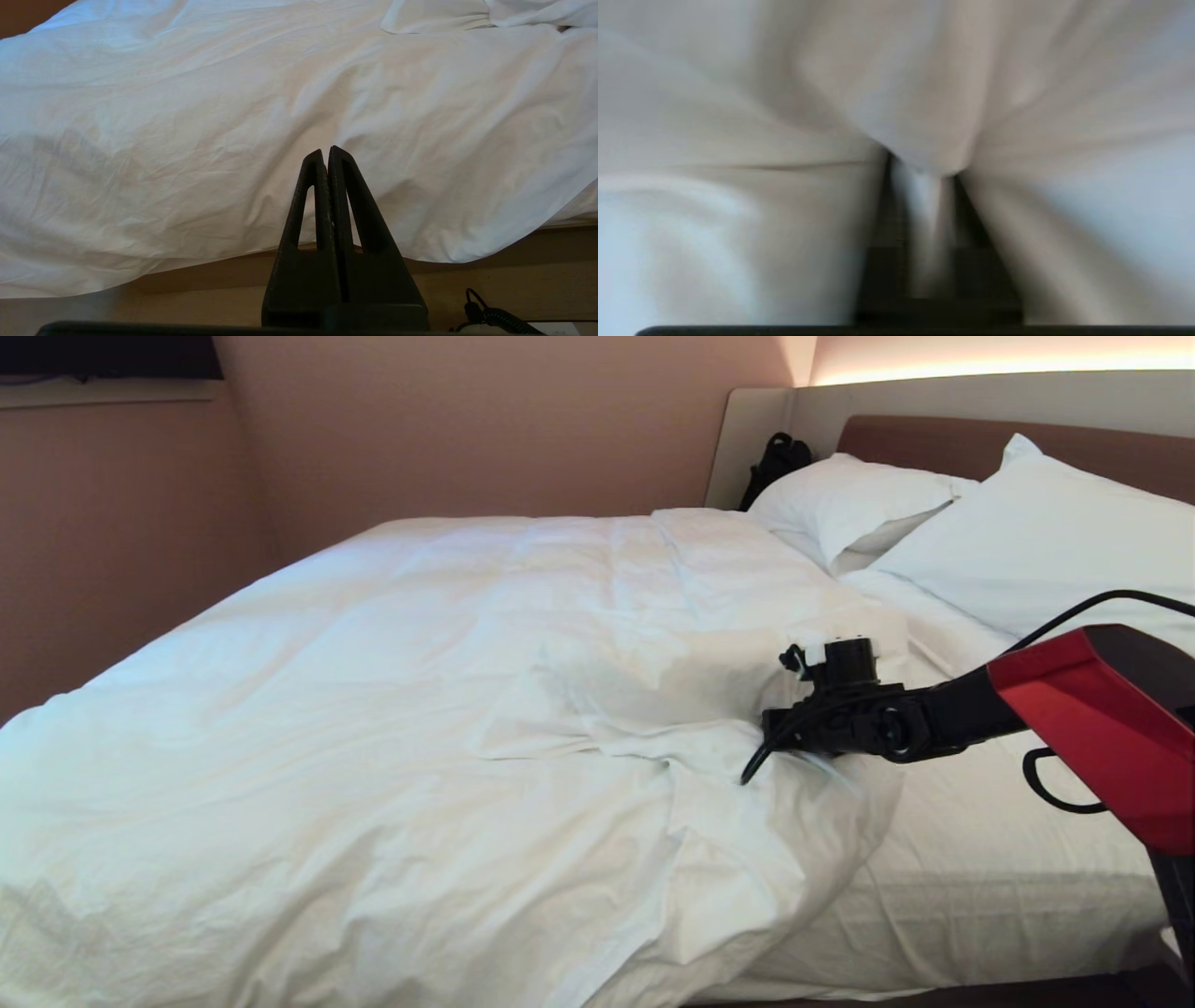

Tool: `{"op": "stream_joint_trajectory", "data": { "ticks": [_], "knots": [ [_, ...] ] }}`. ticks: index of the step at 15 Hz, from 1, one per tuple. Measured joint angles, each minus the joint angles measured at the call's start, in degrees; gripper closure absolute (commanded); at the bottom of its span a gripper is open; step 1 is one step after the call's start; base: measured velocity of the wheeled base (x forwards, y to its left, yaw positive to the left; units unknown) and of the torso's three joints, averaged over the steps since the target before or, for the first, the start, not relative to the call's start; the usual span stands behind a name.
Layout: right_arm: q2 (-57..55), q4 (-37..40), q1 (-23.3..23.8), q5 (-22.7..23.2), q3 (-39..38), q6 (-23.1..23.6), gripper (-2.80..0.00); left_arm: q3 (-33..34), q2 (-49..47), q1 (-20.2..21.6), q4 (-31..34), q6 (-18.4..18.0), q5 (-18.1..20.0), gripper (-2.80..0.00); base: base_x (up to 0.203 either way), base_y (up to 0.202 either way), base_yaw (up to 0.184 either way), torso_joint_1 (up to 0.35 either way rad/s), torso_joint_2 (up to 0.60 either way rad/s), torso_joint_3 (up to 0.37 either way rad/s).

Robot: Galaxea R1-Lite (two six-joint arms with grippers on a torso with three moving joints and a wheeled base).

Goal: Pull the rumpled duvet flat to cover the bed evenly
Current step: Flatten the corners of the folded blanket

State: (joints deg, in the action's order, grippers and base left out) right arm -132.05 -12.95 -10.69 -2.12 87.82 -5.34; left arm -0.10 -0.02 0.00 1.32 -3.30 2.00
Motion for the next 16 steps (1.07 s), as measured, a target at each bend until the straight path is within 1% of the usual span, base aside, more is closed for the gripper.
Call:
{"op": "stream_joint_trajectory", "data": {
  "ticks": [3,6,9,13,16],
  "knots": [
    [4.21,1.09,-0.02,0.0,-1.05,-0.99,0.0,0.0,0.0,0.0,0.0,0.0,0.01,0.0,0.0,0.0,0.0,0.0,0.0,0.0],
    [9.97,3.23,0.04,-0.83,-1.68,-0.91,0.0,0.0,0.0,0.0,0.0,0.0,0.01,0.0,0.0,0.0,0.0,0.0,0.0,0.0],
    [13.45,7.18,0.47,-1.61,-1.88,-0.34,0.0,0.0,0.0,0.0,0.0,-0.02,0.01,0.0,0.0,0.0,0.0,0.0,0.0,0.0],
    [15.63,13.96,1.44,-4.88,-2.62,1.46,0.0,0.0,0.0,0.0,0.01,-0.01,0.0,0.0,0.0,0.0,0.0,0.0,0.0,0.0],
    [17.17,17.6,1.55,-6.0,-4.17,2.29,0.0,0.0,0.0,0.0,0.02,-0.02,0.01,0.0,0.0,0.0,0.0,0.0,0.0,0.0]
  ]
}}
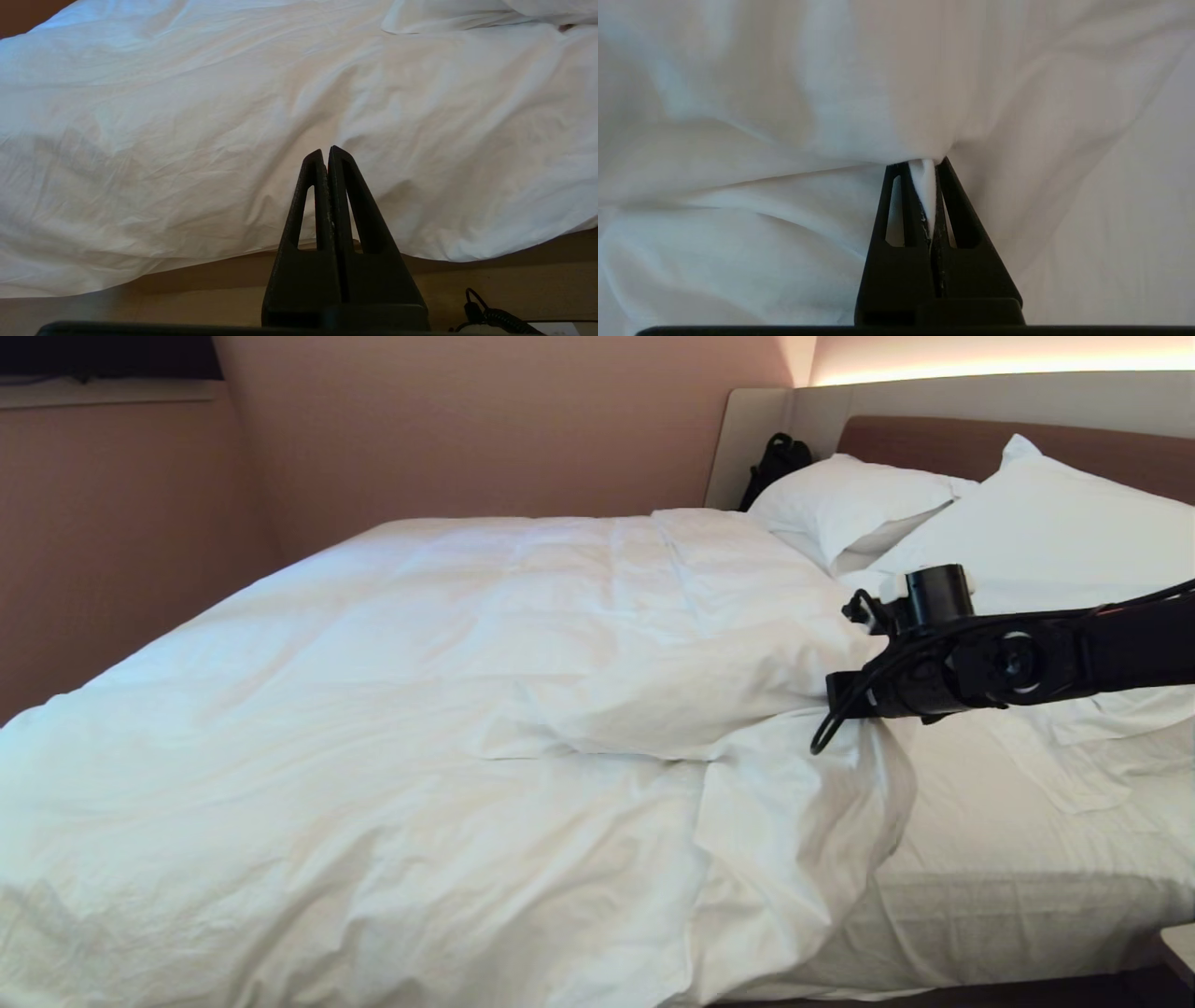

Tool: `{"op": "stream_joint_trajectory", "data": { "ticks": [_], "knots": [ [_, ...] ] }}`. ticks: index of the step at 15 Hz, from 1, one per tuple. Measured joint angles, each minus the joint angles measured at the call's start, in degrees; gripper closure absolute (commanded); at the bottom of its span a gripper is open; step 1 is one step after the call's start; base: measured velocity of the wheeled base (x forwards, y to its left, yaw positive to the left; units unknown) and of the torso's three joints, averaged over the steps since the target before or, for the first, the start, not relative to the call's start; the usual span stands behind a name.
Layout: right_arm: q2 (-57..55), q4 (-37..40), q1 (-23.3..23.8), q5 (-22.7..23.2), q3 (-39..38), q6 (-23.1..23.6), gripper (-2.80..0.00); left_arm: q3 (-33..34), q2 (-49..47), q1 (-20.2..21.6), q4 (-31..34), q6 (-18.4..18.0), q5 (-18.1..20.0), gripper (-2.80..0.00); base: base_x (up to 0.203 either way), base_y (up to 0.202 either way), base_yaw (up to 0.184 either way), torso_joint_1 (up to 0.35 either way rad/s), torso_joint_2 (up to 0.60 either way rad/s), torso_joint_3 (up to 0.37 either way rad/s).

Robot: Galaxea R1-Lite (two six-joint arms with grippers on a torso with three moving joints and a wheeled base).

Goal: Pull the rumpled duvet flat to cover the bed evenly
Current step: Flatten the corners of the folded blanket

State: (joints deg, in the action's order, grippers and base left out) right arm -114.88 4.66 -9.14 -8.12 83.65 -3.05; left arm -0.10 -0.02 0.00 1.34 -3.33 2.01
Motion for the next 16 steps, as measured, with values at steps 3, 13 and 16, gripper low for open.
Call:
{"op": "stream_joint_trajectory", "data": {
  "ticks": [3,13,16],
  "knots": [
    [1.98,3.18,0.35,-0.52,-1.7,0.85,0.0,0.0,0.0,0.0,-0.05,0.02,-0.01,0.0,0.0,0.0,0.0,0.0,0.0,0.0],
    [5.47,8.64,2.1,-7.24,-6.38,6.17,0.0,0.0,0.0,0.0,0.0,0.05,0.0,0.0,0.0,0.0,0.0,0.0,0.0,0.0],
    [6.58,8.54,2.21,-7.36,-7.96,7.4,0.0,0.0,0.0,0.0,0.0,-0.01,-0.01,0.0,0.0,0.0,0.0,0.0,0.0,0.0]
  ]
}}
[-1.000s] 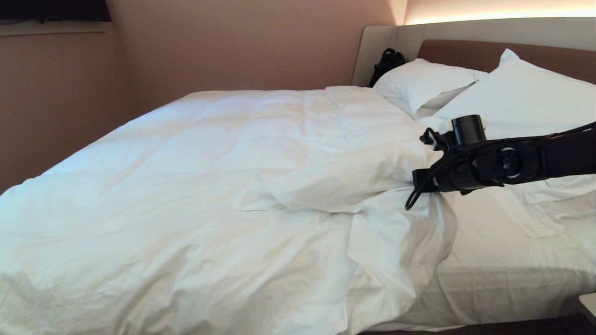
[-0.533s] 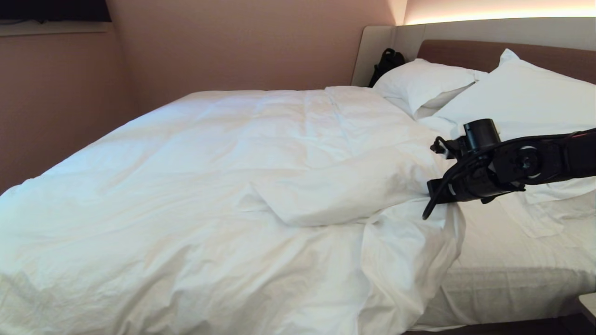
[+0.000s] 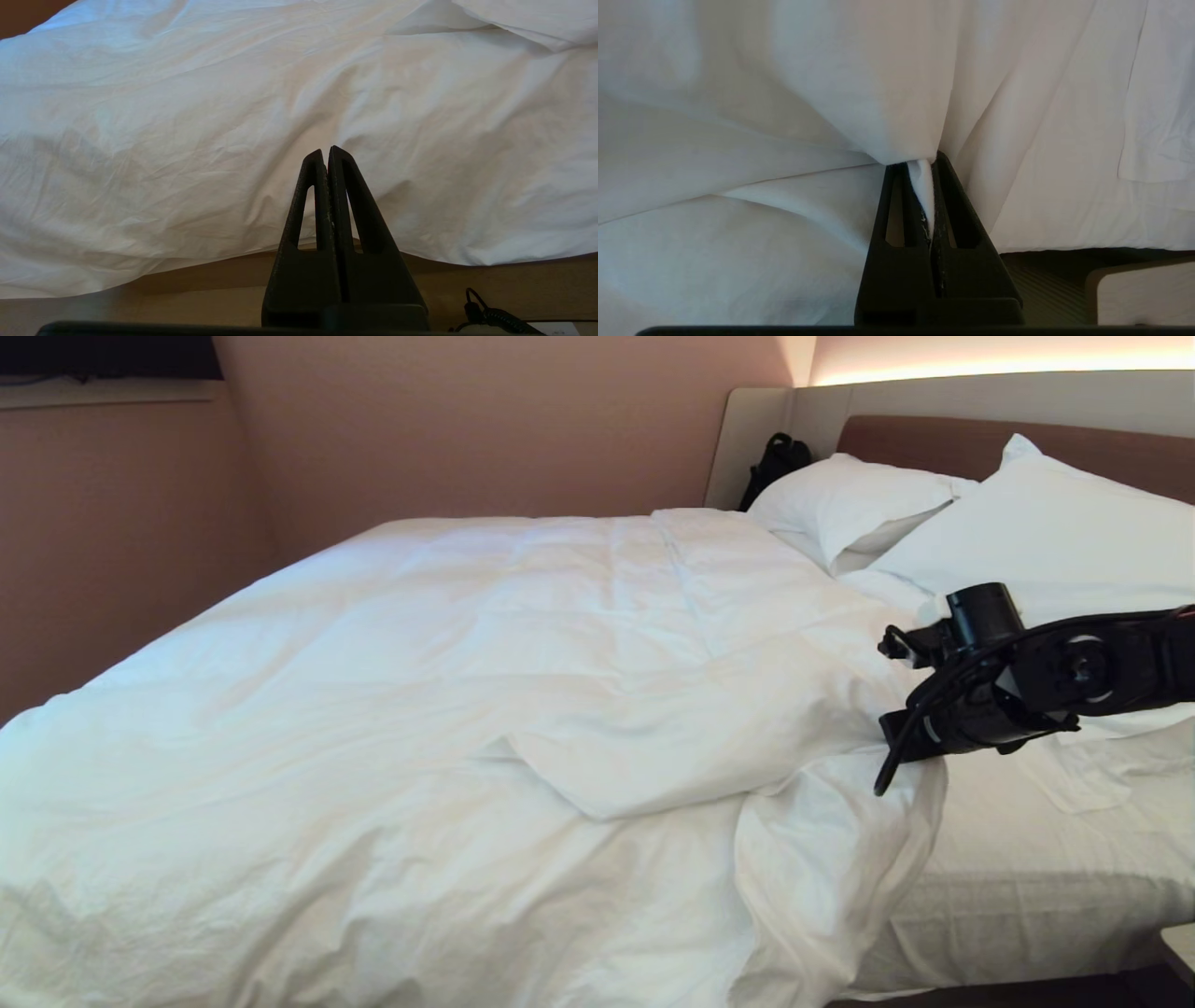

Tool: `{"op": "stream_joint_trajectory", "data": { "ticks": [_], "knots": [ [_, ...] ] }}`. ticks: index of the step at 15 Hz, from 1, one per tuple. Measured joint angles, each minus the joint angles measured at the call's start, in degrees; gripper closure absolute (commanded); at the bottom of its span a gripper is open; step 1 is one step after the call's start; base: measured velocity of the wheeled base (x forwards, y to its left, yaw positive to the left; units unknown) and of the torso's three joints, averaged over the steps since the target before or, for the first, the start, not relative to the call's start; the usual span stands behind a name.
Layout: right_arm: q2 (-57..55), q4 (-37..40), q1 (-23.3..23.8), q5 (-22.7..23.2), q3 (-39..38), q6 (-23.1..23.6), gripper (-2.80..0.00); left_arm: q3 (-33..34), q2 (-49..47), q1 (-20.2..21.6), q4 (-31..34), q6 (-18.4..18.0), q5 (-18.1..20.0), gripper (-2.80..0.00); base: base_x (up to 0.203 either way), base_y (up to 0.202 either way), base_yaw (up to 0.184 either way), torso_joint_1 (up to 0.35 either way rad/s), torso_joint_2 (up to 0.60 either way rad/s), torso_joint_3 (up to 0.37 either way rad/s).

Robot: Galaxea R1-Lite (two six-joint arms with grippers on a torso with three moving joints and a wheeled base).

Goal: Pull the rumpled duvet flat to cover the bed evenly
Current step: Flatten the corners of the folded blanket

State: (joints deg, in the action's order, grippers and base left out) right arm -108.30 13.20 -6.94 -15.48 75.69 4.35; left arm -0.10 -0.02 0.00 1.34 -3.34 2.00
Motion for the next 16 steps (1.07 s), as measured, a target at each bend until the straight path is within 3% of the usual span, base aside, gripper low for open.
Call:
{"op": "stream_joint_trajectory", "data": {
  "ticks": [6,7,8,16],
  "knots": [
    [1.05,-0.8,-0.13,0.33,-2.88,2.81,0.0,0.0,0.0,0.0,-0.02,0.03,0.0,0.0,0.0,0.0,0.0,0.0,0.0,0.0],
    [1.06,-0.86,-0.13,0.33,-3.07,3.02,-1.08,0.0,0.0,0.0,-0.02,0.01,0.0,0.0,0.0,0.0,0.0,0.0,0.0,0.0],
    [1.06,-0.89,-0.13,0.33,-3.17,3.04,-2.8,0.0,0.0,0.0,-0.02,0.01,0.01,0.0,0.0,0.0,0.0,0.0,0.0,0.0],
    [5.34,-0.74,-2.28,0.57,-4.83,2.99,-2.8,0.0,0.0,0.0,-0.02,0.01,0.0,0.0,0.0,0.0,0.0,0.0,0.0,0.0]
  ]
}}
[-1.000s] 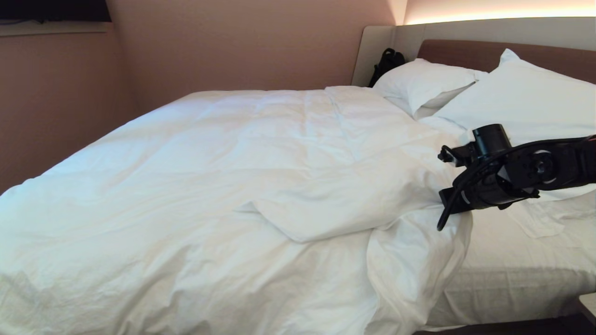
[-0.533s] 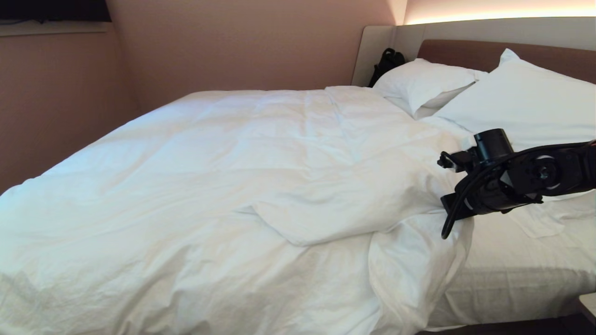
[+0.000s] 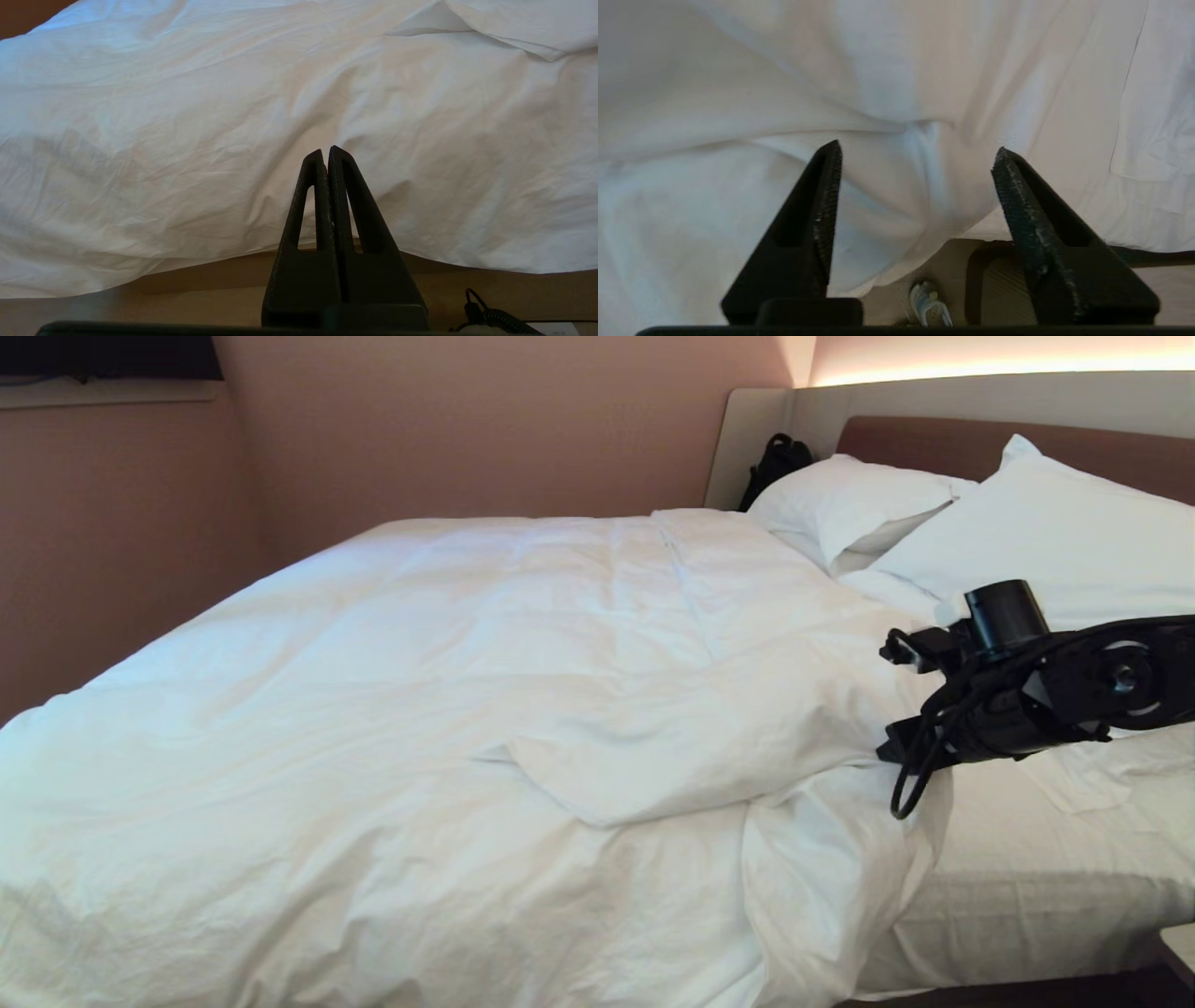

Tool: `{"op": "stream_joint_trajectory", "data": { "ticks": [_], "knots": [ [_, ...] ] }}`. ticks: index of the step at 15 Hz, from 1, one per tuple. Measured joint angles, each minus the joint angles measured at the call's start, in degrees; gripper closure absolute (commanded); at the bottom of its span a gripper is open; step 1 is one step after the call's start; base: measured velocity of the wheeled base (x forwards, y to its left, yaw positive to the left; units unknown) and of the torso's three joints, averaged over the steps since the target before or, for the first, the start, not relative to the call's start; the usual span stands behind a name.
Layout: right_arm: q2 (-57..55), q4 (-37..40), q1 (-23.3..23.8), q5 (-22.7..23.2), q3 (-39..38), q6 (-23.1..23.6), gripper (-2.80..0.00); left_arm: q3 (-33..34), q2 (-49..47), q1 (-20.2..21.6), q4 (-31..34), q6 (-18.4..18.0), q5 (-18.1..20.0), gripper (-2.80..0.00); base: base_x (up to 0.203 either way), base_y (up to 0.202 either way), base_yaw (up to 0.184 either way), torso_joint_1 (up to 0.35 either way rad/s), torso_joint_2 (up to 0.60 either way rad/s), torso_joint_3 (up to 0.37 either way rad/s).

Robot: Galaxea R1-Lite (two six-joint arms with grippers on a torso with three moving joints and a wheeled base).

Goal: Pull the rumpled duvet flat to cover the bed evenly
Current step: Flatten the corners of the folded blanket

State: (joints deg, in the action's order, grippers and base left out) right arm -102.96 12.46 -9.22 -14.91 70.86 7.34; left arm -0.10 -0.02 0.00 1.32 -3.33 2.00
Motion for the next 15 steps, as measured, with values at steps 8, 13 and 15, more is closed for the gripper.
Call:
{"op": "stream_joint_trajectory", "data": {
  "ticks": [8,13,15],
  "knots": [
    [14.68,-3.66,-9.55,0.36,-10.78,1.47,0.0,0.0,0.0,0.0,0.0,0.02,0.01,0.0,0.0,0.0,0.0,0.0,0.0,0.0],
    [14.63,-12.0,-11.73,3.83,-14.6,5.04,0.0,0.0,0.0,0.0,0.01,0.0,0.01,0.0,0.0,0.0,0.0,0.0,0.0,0.0],
    [13.03,-14.81,-12.51,5.78,-15.02,5.36,0.0,0.0,0.0,0.0,0.0,0.02,0.0,0.0,0.0,0.0,0.0,0.0,0.0,0.0]
  ]
}}
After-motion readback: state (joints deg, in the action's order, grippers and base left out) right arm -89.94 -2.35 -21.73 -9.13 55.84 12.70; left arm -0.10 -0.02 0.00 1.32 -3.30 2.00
